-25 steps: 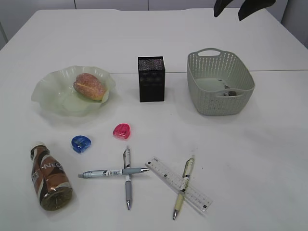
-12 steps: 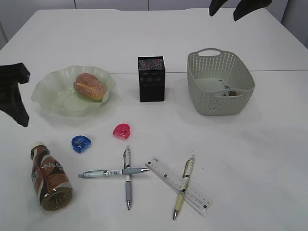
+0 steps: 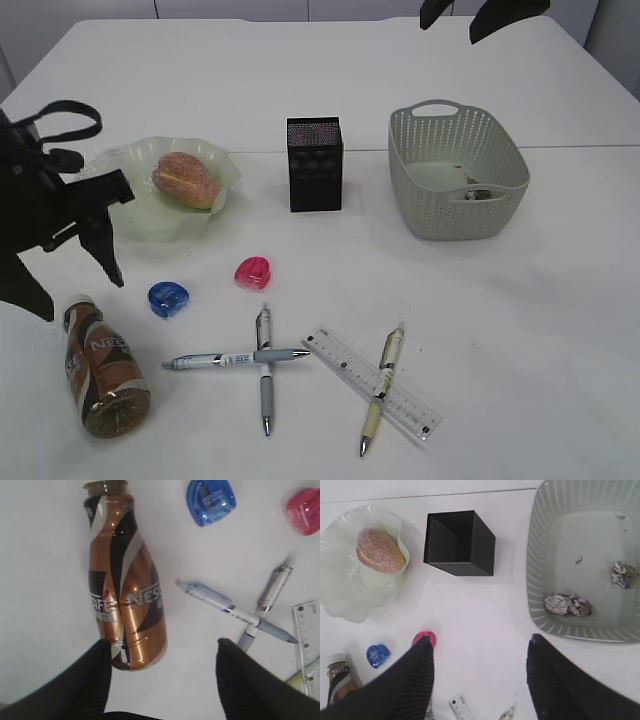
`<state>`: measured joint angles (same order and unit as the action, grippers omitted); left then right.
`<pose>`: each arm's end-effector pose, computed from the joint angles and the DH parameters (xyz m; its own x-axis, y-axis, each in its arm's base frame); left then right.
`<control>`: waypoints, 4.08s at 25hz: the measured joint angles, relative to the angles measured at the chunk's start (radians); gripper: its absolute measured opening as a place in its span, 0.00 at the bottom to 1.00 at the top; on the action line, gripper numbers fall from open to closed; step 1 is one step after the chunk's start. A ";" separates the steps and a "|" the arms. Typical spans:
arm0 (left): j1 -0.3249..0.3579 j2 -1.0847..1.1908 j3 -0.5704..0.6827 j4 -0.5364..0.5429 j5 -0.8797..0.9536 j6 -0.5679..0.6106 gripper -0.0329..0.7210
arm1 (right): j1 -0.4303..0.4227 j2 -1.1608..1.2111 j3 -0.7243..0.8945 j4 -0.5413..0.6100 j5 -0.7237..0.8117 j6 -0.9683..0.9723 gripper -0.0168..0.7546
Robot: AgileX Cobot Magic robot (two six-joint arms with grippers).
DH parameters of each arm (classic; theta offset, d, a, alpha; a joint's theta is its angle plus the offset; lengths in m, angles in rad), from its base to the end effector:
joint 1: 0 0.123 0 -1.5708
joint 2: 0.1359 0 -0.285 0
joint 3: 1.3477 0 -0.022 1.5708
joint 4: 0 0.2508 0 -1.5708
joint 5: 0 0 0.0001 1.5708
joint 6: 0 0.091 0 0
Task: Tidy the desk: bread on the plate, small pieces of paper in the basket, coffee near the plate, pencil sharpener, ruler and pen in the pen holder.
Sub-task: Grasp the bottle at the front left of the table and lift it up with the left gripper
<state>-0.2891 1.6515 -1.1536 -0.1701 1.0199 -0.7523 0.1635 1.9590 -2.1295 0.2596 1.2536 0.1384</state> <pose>0.2963 -0.1018 0.2323 -0.8570 -0.5152 0.0091 -0.5060 0.8381 -0.2041 0.4189 0.0916 0.3813 -0.8663 0.0726 -0.4943 -0.1033 0.9419 0.3195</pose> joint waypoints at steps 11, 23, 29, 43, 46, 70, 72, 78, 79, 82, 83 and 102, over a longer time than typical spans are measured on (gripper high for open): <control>0.043 0.050 0.000 0.075 0.099 -0.049 0.68 | 0.000 0.000 0.000 0.001 0.000 -0.008 0.59; 0.062 0.104 0.000 0.071 0.014 -0.063 0.70 | 0.000 0.000 0.000 0.001 0.000 -0.012 0.59; 0.062 0.155 0.000 0.068 -0.036 -0.063 0.72 | 0.000 0.000 0.000 0.001 0.000 -0.012 0.59; 0.073 0.252 0.000 0.062 -0.095 -0.063 0.72 | 0.000 0.000 0.000 0.001 0.000 -0.014 0.59; 0.073 0.264 0.000 0.056 -0.106 -0.063 0.72 | 0.000 0.000 0.000 0.001 0.000 -0.016 0.59; 0.074 0.331 -0.002 0.016 -0.136 -0.032 0.64 | 0.000 0.000 0.000 0.000 0.000 -0.016 0.59; 0.074 0.331 -0.004 0.016 -0.136 -0.032 0.56 | 0.000 0.000 0.000 0.000 0.000 -0.016 0.59; 0.074 0.331 -0.005 0.015 -0.136 0.003 0.44 | 0.000 0.000 0.000 0.000 0.000 -0.016 0.59; 0.074 0.331 -0.005 0.017 -0.136 0.024 0.44 | 0.000 0.000 0.000 0.000 0.000 -0.016 0.59; 0.074 0.331 -0.006 0.024 -0.134 0.094 0.43 | 0.000 0.000 0.000 0.000 0.000 -0.016 0.59; 0.074 0.331 -0.006 0.028 -0.132 0.117 0.43 | 0.000 0.000 0.000 0.000 0.000 -0.016 0.59; 0.074 0.334 -0.074 0.284 0.027 0.286 0.43 | 0.000 0.000 0.000 -0.026 0.000 -0.016 0.59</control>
<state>-0.2155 1.9854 -1.2274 0.1136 1.0470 -0.4663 0.1635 1.9590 -2.1295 0.2335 1.2536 0.1222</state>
